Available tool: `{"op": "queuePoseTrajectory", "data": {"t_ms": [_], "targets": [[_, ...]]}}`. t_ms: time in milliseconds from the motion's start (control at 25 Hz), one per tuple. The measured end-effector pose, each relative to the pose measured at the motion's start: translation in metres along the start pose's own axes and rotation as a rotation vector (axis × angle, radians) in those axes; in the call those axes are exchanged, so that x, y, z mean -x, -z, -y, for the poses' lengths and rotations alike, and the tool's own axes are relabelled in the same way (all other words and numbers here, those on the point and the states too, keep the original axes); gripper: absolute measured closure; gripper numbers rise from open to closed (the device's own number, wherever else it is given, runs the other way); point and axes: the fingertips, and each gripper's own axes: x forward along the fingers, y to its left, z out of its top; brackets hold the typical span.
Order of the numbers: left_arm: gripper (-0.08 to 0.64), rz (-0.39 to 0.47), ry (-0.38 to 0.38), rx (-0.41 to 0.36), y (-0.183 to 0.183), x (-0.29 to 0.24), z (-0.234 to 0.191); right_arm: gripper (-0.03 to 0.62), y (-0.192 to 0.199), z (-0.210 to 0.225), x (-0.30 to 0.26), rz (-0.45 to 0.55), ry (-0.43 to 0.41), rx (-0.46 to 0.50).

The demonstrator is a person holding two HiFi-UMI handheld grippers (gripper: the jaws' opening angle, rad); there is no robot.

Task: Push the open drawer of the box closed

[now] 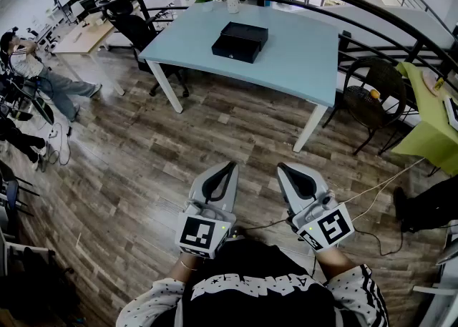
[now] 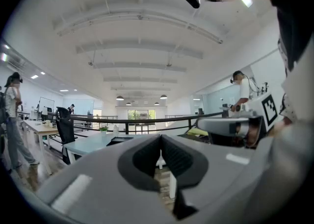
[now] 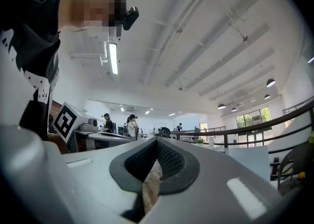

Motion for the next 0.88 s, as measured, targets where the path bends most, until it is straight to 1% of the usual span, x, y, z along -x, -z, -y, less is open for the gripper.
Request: {"op": "queuePoseTrajectory", "data": {"t_ms": [120, 280, 400, 560, 880], "targets": [[0.560, 0.000, -0.001, 0.015, 0.001, -0.001, -0.011, 0.595, 0.004, -0.003, -0.012, -0.005, -0.001, 0.002], [0.560, -0.007, 0.000, 0.008, 0.008, -0.003, -0.028, 0.595, 0.008, -0.005, -0.027, -0.009, 0.002, -0.013], [0.560, -0.010, -0.002, 0.038, 0.009, -0.004, -0.039, 0.594, 0.013, -0.007, -0.036, -0.009, -0.003, -0.017], [0.560, 0.003, -0.017, 0.019, 0.016, -0.006, -0.059, 0.595, 0.016, -0.009, -0.051, 0.008, -0.017, -0.029], [0.560, 0.004, -0.038, 0.031, 0.024, 0.007, -0.097, 0.595, 0.017, -0.024, -0.087, 0.000, -0.039, -0.007]]}}
